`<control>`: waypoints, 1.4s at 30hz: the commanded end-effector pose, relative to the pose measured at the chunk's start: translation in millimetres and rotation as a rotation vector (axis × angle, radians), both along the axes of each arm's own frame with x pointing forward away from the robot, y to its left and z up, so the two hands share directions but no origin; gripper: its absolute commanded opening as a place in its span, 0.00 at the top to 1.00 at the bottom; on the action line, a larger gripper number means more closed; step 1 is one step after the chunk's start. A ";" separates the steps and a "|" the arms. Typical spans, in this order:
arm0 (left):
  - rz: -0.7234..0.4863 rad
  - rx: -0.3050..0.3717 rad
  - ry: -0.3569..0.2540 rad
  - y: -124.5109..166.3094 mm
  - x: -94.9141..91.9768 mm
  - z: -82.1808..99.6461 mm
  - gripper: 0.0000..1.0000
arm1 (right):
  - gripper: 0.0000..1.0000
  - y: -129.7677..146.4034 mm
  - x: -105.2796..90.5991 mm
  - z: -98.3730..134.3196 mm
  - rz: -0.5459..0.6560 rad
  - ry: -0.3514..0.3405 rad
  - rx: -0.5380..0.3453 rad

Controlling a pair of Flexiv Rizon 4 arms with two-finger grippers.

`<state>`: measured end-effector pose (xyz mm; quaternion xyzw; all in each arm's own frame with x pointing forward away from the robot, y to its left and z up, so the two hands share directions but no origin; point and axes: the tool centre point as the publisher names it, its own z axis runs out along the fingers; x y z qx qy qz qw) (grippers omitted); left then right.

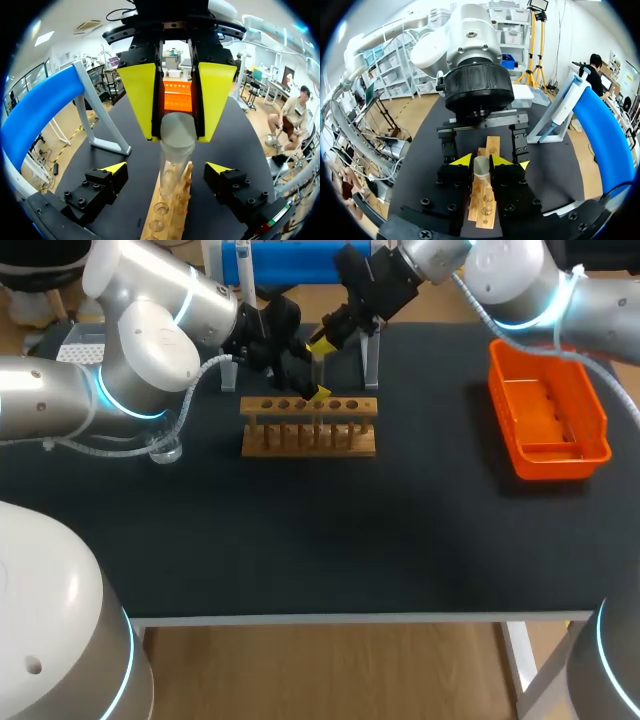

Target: Invert the test tube, pick up the pipette, mount the tip to pipette, aspirate from beaker and dispense into the tube, eject the tip, return the pipette, and cap with the stopper.

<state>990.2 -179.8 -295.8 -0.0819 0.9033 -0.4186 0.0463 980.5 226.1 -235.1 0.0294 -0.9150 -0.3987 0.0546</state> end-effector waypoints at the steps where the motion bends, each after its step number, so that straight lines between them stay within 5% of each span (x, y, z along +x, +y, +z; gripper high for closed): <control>1: -0.001 0.004 0.004 -0.2 0.9 0.7 0.00 | 1.00 -1.0 0.0 -5.9 0.004 0.004 -0.008; 16: -0.001 0.004 0.004 -0.2 0.9 0.7 0.00 | 1.00 -5.1 -4.2 -20.2 0.020 0.002 -0.063; 17: -0.001 0.004 0.004 -0.2 0.9 0.7 0.00 | 0.90 -5.3 -4.3 -20.3 0.019 0.002 -0.064; 19: -0.001 0.004 0.004 -0.2 0.9 0.7 0.00 | 0.53 -6.5 -4.0 -20.5 0.016 0.000 -0.067; 20: -0.001 0.004 0.004 -0.2 0.9 0.7 0.00 | 0.18 -7.1 -3.7 -20.3 0.014 0.000 -0.068; 21: -0.001 0.004 0.004 -0.2 0.9 0.7 0.00 | 0.00 -7.8 -3.6 -19.6 0.010 -0.002 -0.067; 42: -0.001 0.004 0.004 -0.2 0.9 0.7 0.00 | 0.00 -16.5 -0.1 -10.1 -0.016 -0.018 -0.003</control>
